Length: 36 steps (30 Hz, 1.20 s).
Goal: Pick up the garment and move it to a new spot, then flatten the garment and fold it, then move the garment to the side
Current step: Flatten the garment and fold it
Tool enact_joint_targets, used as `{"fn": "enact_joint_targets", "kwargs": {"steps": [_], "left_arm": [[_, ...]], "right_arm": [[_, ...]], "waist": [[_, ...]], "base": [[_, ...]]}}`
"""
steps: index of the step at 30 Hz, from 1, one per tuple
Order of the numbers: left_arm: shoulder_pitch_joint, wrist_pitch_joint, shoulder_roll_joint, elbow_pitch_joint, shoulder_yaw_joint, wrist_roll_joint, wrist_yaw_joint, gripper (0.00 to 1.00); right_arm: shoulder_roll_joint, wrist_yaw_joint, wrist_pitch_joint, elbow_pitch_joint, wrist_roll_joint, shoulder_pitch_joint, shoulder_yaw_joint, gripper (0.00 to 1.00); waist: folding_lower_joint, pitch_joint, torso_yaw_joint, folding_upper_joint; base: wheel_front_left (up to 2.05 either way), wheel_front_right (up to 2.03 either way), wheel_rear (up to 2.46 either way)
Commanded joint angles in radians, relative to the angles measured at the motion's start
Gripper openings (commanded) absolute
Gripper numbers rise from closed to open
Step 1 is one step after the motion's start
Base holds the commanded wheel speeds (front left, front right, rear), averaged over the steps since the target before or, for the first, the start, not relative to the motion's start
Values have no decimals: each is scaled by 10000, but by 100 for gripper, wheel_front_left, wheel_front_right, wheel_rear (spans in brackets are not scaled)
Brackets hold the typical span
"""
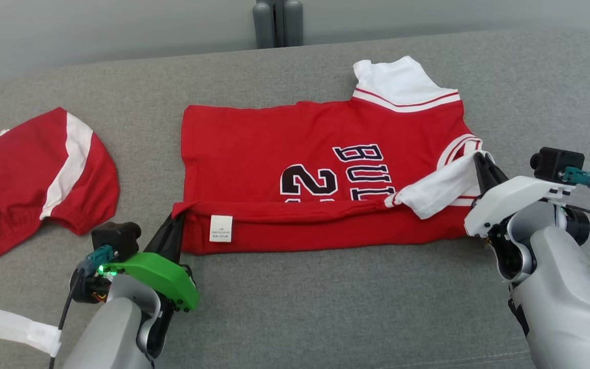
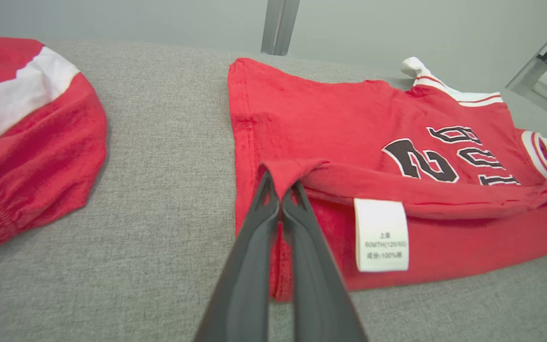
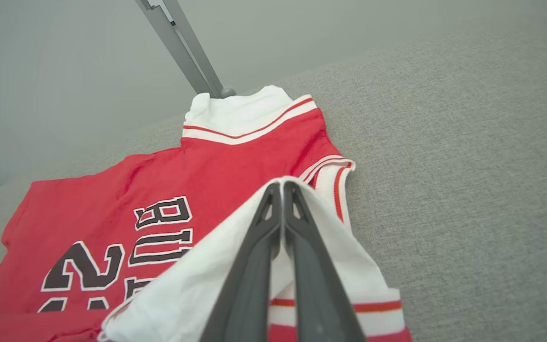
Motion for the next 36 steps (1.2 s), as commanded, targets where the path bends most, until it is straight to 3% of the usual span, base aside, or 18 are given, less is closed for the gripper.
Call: {"fn": "enact_joint_targets", "kwargs": {"steps": [1,2,9,17,24,36], "left_arm": [[-281,-153,3,218,-53,-56,-42,45],[-389,-233,14,335,-73,-63,-43,100],[-6,-673,-29,917,-302,-328,-47,100],[1064,-774,-45,1067,-299,-143,-48,100],[751,-776,-28,1290,-398,417,142,100],[-394,-766,-266,3043,-605,940,295,100]], "right_arm": [[-5,5,-286,287,110,-164,110,100],[-37,5,-469,438,114,-202,194,100],[-567,5,-1748,1042,314,339,1025,100],[-1189,5,-1978,1086,779,1664,1695,100],[-1041,5,-2005,1322,783,1449,1873,100],[-822,3,-2449,2809,-384,493,2283,100]], "waist": [[0,127,43,-1],[0,119,30,-1],[0,-397,-138,-1],[0,-829,-224,-1],[0,-536,-303,-1],[0,-7,-364,-1]], "base": [[0,0,0],[0,0,0],[0,0,0],[0,0,0],[0,0,0],[0,0,0]]}}
